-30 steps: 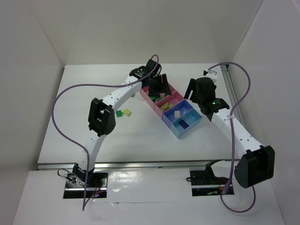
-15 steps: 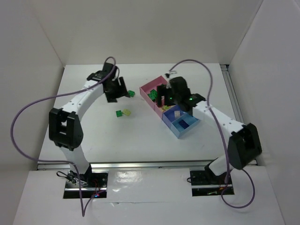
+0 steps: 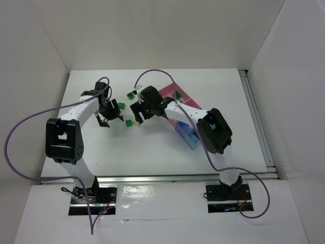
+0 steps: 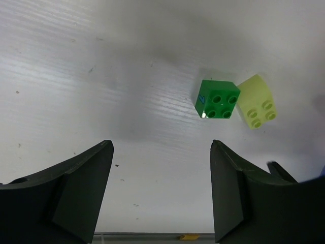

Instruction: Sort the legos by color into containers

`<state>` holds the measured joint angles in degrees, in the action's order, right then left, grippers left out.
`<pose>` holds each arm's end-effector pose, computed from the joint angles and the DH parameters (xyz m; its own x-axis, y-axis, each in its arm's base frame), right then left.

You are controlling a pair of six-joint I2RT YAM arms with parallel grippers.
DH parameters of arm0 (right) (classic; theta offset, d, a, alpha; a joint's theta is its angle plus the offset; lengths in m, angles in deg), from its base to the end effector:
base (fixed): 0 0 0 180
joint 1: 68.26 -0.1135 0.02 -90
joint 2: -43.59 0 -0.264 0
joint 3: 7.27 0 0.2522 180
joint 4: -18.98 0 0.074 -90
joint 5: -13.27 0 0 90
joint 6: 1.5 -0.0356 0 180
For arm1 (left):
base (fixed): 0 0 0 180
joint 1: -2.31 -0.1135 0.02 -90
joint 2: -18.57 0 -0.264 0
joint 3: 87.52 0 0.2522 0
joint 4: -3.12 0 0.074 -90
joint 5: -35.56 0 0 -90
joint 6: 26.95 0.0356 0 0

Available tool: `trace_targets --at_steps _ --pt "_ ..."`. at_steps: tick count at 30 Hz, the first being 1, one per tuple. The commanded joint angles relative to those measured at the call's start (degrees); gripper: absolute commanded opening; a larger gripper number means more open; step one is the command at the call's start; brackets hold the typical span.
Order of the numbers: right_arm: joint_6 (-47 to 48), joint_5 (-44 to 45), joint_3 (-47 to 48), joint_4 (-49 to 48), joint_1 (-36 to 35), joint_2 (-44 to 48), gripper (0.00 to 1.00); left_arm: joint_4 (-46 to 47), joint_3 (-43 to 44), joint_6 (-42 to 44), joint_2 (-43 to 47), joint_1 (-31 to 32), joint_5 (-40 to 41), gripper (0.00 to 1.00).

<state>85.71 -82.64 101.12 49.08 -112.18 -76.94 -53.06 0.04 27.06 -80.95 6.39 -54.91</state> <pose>0.3444 0.3368 0.2143 -0.5199 -0.4334 -0.7361 -0.7204 0.6855 0.1052 0.3503 -0.0253 0.2199 -0.7926 -0.5326 -0.2968 -0.4840 0.8457 -0.2250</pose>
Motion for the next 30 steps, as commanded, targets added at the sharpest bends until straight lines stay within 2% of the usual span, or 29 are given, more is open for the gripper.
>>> trace_targets --at_steps 1,5,10,14,16,17,20,25,30 --pt "1.64 -1.38 4.33 1.06 -1.07 -3.64 0.84 2.16 0.73 2.23 -1.63 -0.56 -3.39 0.81" --pt "2.17 -1.38 8.37 1.59 -1.61 -8.57 0.81 2.16 1.26 2.24 -2.78 -0.56 -3.40 0.81" --pt "2.17 -0.60 8.38 0.19 -2.75 -11.04 0.78 2.16 1.26 2.24 -2.25 -0.56 -3.92 0.81" --pt "1.65 2.39 8.38 -2.09 -3.97 -11.75 0.67 2.16 1.26 2.76 -2.25 -0.56 -4.45 0.81" --pt "0.77 3.97 7.33 -3.49 -3.98 -11.14 0.51 2.16 0.73 2.76 -2.25 -0.56 -4.45 0.81" --pt "0.24 4.67 4.37 -5.86 -3.98 -8.43 0.34 2.16 0.73 2.76 -2.77 -0.56 -4.45 0.81" --pt "-0.90 6.70 -1.27 -9.12 -3.98 -0.54 0.19 2.16 0.73 2.76 -3.39 -0.56 -4.45 0.81" --pt "-3.09 13.09 -13.74 -12.21 -1.61 13.19 0.18 2.16 1.96 2.76 -5.23 0.14 -4.45 0.81" --pt "-6.08 18.39 -18.60 -8.17 2.69 22.42 0.18 1.54 3.98 2.15 -7.88 3.30 -2.79 0.81"
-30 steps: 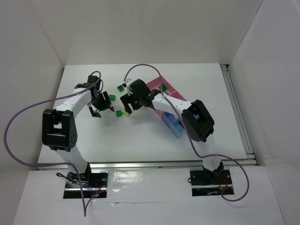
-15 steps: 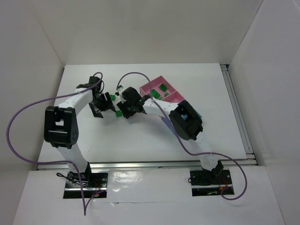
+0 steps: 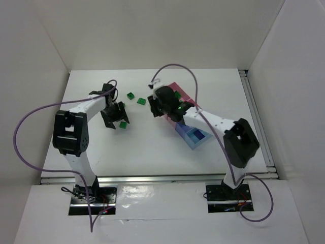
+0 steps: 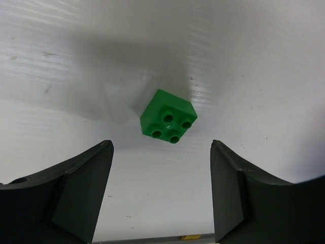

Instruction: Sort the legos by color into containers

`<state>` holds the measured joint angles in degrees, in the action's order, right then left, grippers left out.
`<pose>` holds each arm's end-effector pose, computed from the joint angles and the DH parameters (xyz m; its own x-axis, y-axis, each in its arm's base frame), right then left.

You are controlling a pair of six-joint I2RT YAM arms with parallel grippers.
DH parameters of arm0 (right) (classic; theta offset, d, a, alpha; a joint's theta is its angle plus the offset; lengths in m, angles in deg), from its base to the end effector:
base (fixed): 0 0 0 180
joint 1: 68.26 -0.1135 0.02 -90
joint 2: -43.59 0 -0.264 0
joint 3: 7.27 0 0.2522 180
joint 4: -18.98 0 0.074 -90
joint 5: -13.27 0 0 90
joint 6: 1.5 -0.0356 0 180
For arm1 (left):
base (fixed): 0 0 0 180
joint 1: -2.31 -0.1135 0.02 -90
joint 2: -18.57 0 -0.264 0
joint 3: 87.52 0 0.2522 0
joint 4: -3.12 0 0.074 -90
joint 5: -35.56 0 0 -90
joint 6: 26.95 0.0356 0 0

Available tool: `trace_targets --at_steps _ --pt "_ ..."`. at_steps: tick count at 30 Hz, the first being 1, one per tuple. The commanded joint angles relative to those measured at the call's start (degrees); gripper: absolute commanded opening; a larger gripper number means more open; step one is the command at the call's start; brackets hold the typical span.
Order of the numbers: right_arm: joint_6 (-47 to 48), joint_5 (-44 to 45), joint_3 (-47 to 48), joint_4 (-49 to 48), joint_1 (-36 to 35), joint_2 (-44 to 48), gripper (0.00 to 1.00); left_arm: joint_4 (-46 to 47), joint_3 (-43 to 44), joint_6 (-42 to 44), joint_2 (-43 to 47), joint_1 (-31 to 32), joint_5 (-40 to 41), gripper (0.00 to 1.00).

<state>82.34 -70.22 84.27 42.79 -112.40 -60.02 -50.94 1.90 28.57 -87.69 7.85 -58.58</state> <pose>0.3023 0.2878 0.2532 -0.4853 -0.3224 -0.8127 -0.5773 0.8163 0.0209 0.3692 -0.0384 0.1904 -0.8431 -0.4855 -0.2311 -0.4337 0.8681 -0.2415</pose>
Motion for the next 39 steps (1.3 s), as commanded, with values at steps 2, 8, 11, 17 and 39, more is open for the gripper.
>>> trace_targets --at_steps 2,8,11,17,39 --pt "-3.33 6.59 -4.90 -0.82 5.45 7.45 0.18 -0.58 2.13 0.11 -2.63 1.84 2.82 0.81" --pt "-4.57 5.28 -10.81 -0.81 12.14 10.36 0.18 -0.05 3.17 -0.50 -5.27 2.55 5.30 0.58" --pt "-4.57 5.27 -12.03 -0.81 13.46 9.75 0.19 -0.05 3.70 -0.50 -5.80 2.55 3.44 0.35" --pt "-4.57 2.82 -11.51 -1.52 15.58 6.94 0.36 -0.66 7.83 0.03 -2.73 3.78 -0.85 0.24" --pt "-18.90 18.29 -28.30 6.47 18.39 42.34 0.87 -3.21 61.89 -9.38 -31.73 17.57 -18.18 0.79"
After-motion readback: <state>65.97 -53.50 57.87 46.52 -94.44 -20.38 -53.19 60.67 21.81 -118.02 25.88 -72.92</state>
